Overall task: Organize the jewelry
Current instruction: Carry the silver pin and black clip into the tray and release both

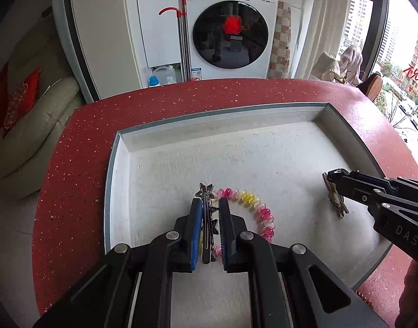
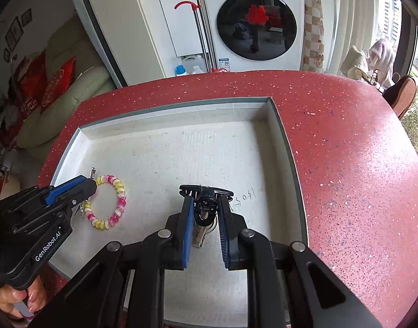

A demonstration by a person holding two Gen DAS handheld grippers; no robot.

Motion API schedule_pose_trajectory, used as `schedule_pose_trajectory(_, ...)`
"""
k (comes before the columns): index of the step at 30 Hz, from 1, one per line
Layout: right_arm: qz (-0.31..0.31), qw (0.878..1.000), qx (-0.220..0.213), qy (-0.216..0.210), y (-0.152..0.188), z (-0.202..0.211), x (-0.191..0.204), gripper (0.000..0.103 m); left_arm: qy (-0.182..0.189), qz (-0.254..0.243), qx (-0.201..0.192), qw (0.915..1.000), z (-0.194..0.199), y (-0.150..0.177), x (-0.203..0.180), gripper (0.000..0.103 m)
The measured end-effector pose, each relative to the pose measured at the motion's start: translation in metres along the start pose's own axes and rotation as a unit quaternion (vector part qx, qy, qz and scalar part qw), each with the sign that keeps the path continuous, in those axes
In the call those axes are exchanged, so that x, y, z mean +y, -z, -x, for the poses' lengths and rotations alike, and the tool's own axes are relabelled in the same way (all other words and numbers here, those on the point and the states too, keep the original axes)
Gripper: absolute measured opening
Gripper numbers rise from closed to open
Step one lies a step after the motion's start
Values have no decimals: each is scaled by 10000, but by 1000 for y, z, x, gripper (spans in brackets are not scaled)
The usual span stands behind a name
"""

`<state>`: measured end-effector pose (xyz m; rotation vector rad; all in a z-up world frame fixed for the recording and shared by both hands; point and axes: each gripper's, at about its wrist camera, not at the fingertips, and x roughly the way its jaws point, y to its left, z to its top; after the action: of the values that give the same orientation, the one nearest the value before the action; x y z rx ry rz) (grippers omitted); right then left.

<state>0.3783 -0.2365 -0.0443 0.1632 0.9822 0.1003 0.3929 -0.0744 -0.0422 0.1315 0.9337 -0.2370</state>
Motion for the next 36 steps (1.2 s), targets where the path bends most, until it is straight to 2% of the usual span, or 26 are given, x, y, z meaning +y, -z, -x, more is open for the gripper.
schedule_pose_trajectory(9,26,9999,97,37,5,-6,3,20,-370,-270,-66,9989,-2,5,-11,31)
schedule_pose_trajectory(11,-2,10000,93,20,5,-5,2,25,-387,-268,-60,9989,-1,5,-10,31)
schedule_pose_trajectory(13,-47,10000,81,-5,6,-2,1,40,-375,-246,-53,9990,0,6,-9,31)
schedule_pose_trajectory(15,-77,10000,10,-39,6,4,1,42,-348,-193,-94,9992,3,6,-8,31)
schedule_pose_trajectory(26,-255,9991,-267,-225,7,34,0,43,-133,-63,-286,9995,17,6,-3,31)
schedule_pose_trajectory(32,-279,9988,-312,-250,11,44,1,43,-142,-34,-491,9987,32,7,0,32)
schedule_pose_trajectory(33,-302,9987,-309,-280,12,45,0,43,-151,-14,-520,9985,35,6,1,60)
schedule_pose_trajectory(34,-323,9985,-298,-312,13,47,0,43,-191,32,-573,9982,38,6,3,103)
schedule_pose_trajectory(36,-356,9983,-286,-356,16,51,0,43,-318,84,-844,9959,52,9,4,103)
